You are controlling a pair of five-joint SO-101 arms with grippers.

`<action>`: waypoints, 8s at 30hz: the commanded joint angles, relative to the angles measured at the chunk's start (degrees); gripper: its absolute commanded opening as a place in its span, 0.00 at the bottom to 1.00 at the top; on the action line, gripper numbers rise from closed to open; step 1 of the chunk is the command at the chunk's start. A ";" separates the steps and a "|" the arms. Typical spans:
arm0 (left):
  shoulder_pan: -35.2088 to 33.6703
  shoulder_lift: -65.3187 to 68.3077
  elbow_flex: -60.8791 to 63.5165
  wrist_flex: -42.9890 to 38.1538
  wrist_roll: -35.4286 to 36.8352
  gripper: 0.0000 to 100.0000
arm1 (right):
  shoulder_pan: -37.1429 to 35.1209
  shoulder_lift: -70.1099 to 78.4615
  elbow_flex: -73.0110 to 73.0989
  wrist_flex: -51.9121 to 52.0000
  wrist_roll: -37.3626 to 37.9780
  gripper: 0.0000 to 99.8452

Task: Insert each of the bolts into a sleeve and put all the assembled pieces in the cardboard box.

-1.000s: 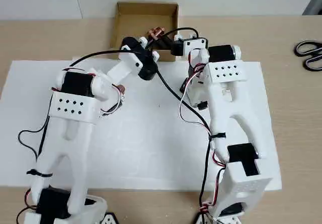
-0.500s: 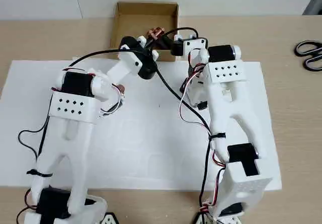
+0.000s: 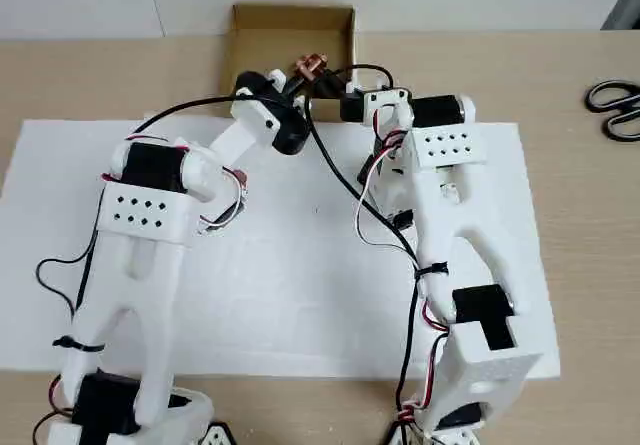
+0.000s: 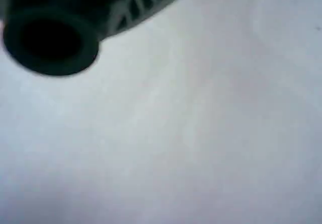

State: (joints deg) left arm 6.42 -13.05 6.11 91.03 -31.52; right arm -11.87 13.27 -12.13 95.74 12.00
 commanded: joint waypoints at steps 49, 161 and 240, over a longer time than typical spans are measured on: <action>-0.18 8.44 -1.89 -1.05 -5.89 0.08 | 0.57 -3.47 0.09 -0.22 0.35 0.00; 7.65 33.93 -19.12 -7.03 -9.93 0.08 | 4.35 -4.00 -5.54 -0.40 0.26 0.00; 12.40 31.47 -9.27 -13.98 4.66 0.01 | 4.00 -4.00 -7.47 -0.40 0.18 0.00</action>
State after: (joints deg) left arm 19.43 22.90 0.84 74.86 -27.56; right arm -8.00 13.27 -15.21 95.82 12.09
